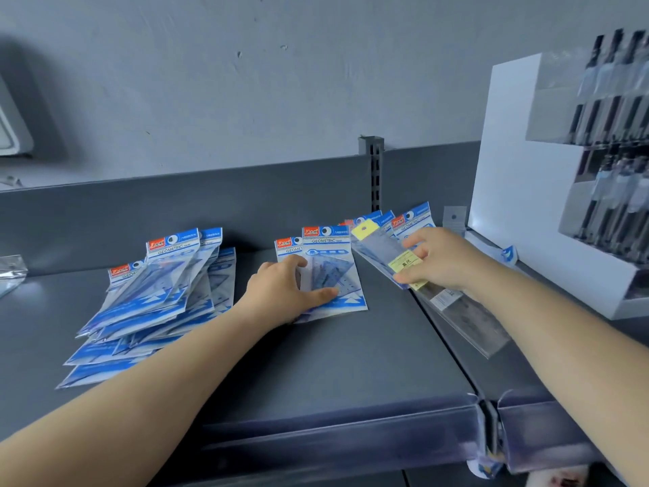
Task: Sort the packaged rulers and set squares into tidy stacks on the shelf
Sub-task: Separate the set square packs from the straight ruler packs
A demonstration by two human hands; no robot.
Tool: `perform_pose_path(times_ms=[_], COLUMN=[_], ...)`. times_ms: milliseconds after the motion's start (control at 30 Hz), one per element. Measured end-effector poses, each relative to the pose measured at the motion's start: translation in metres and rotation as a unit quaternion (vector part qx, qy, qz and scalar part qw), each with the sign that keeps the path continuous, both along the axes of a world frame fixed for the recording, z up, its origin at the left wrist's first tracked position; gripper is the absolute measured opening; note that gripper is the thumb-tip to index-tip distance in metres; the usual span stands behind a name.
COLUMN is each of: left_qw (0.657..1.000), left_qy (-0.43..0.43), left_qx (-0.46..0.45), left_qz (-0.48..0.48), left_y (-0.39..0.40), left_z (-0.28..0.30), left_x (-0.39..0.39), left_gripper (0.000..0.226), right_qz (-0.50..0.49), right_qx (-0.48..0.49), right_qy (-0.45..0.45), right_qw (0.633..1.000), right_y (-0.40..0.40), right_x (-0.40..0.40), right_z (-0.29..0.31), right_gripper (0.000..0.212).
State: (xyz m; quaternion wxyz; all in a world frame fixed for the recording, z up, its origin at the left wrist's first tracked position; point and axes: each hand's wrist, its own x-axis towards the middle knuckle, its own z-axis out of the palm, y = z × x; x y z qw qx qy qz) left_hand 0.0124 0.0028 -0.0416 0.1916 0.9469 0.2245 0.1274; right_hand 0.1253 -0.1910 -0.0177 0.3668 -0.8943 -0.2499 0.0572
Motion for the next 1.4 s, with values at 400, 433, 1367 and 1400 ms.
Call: perform_pose_path(times_ms=[400,433,1367,1400], left_qw=[0.988,0.987,0.874,0.892], left_qy=[-0.074,-0.082,-0.32,-0.3], left_qx=[-0.132,-0.14,-0.352,-0.32], left_qz=[0.012,0.011,0.099,0.106], left_y=[0.007,0.007,0.12,0.128], left_z=[0.009,0.01,0.049,0.047], left_x=[0.003,0.002,-0.109,-0.111], left_gripper=[0.047,0.039,0.048,0.055], right_qz=[0.019,0.025,0.177,0.176], right_qx=[0.235,0.251,0.375,0.371], right_qy=[0.136,0.149,0.253,0.254], right_qw=[0.962,0.956,0.874,0.876], right_y=[0.006,0.006,0.144,0.151], right_x=[-0.004,-0.005,-0.118,-0.122], right_z=[0.007,0.009,0.055,0.055], right_gripper=[0.048,0.048,0.016,0.015])
